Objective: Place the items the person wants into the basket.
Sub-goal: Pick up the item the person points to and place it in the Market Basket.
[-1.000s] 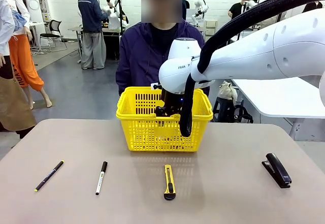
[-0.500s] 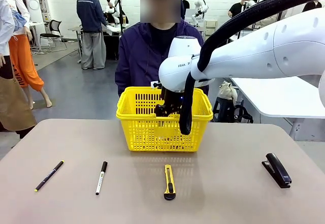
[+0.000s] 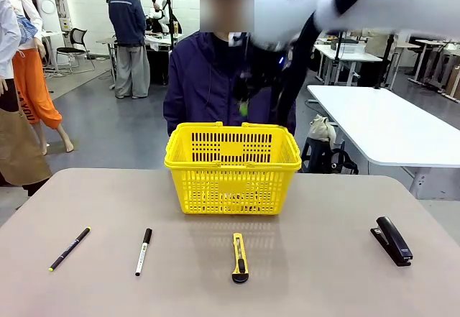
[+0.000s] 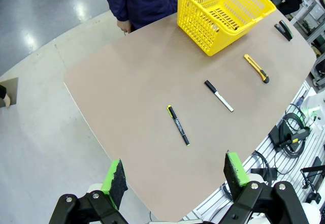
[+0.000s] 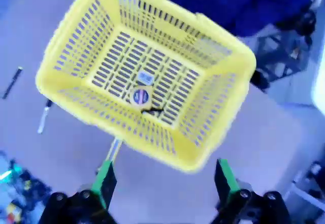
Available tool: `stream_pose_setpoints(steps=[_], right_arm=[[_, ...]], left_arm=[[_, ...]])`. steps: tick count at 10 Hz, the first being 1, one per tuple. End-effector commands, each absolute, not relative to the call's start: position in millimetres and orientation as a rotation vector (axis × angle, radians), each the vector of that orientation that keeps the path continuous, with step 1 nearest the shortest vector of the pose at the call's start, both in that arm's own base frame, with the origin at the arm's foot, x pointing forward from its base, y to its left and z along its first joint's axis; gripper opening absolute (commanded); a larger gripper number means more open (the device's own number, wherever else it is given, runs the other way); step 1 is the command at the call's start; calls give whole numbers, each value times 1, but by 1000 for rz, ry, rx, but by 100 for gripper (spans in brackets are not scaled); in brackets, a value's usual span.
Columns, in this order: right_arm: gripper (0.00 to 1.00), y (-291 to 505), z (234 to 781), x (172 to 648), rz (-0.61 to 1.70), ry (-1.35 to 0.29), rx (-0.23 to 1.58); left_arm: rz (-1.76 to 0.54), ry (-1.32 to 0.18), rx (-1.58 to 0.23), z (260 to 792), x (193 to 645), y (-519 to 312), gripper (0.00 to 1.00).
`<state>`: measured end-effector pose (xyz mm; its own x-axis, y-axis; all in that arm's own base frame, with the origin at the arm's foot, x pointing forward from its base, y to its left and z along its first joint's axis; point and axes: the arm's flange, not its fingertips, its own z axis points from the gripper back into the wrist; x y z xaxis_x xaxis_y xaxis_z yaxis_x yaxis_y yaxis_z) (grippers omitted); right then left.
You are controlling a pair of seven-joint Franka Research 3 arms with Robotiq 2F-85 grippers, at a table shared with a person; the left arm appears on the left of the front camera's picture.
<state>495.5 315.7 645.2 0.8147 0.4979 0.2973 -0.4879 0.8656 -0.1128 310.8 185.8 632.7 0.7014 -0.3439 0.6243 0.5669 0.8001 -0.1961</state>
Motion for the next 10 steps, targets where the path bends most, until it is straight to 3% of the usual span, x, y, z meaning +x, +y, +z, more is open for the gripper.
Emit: stream_pose_setpoints(steps=[1,5,10], right_arm=[[100,278,650,439,465,-333,-78],[100,234,628,382,385,-289,-56],[100,206,599,388,285,-180,-34]], left_arm=[[-532,-616,-408,633,310,187,100],[-532,-616,-408,633,310,187,100],[-532,-616,-408,633,310,187,100]])
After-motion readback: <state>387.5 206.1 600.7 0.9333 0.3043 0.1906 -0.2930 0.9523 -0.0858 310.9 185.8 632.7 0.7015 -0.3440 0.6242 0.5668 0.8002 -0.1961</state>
